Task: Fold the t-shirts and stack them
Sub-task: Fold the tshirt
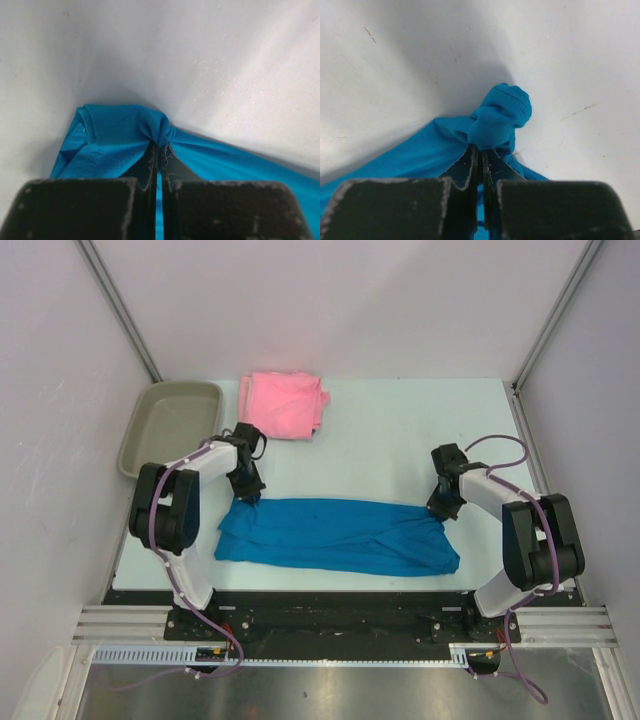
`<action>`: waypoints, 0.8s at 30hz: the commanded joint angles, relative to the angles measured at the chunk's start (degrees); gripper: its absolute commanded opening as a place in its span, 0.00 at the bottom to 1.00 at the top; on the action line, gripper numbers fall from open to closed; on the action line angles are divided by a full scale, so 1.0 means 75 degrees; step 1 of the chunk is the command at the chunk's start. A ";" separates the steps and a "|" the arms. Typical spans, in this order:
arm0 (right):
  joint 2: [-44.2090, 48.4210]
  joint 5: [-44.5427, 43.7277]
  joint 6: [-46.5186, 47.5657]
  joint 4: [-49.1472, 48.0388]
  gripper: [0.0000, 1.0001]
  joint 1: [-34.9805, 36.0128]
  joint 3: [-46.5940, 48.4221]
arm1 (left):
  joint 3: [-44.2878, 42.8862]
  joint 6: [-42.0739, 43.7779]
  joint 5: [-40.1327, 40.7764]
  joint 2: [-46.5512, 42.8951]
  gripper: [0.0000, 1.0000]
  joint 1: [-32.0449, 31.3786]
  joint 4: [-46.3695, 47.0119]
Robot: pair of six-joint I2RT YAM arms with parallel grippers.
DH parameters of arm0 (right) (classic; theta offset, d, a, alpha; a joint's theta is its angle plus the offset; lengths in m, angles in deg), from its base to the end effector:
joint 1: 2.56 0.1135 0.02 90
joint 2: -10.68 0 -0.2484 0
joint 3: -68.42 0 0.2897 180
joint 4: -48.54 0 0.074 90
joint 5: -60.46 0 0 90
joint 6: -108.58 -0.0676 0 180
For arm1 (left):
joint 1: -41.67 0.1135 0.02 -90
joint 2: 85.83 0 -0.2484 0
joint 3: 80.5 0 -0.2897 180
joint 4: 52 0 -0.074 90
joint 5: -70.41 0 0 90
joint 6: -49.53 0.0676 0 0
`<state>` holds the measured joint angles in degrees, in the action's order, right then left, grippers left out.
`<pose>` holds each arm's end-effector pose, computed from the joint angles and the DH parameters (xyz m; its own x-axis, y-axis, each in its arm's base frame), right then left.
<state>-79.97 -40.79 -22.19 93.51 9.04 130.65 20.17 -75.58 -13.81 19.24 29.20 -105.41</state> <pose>0.3139 0.0510 0.0896 -0.8040 0.4888 -0.3386 0.5050 0.8619 0.0451 0.3648 -0.0737 0.0888 -0.8974 -0.3876 -0.2109 -0.3909 0.9200 -0.0274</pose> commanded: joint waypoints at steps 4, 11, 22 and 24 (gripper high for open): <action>-0.0942 0.0280 0.0303 -0.0687 0.00 -0.0514 0.0560 | -0.1010 0.0041 0.0448 0.0872 0.00 0.0139 -0.0086; -0.2090 0.0538 0.0514 -0.0582 0.00 -0.0854 0.2036 | -0.2230 0.0088 0.0319 0.1633 0.00 0.0443 -0.0496; -0.4305 0.0633 0.0901 0.0390 0.00 -0.0890 0.5991 | -0.3429 -0.0134 -0.0184 0.2361 0.00 0.0796 -0.0650; -0.4786 0.0702 0.1088 0.0613 0.00 -0.0785 0.6710 | -0.3077 -0.0274 -0.0407 0.2151 0.00 0.0795 -0.0451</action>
<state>-109.56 -33.03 -16.86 100.94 2.90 170.19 -5.03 -75.49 -17.26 36.16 34.12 -114.65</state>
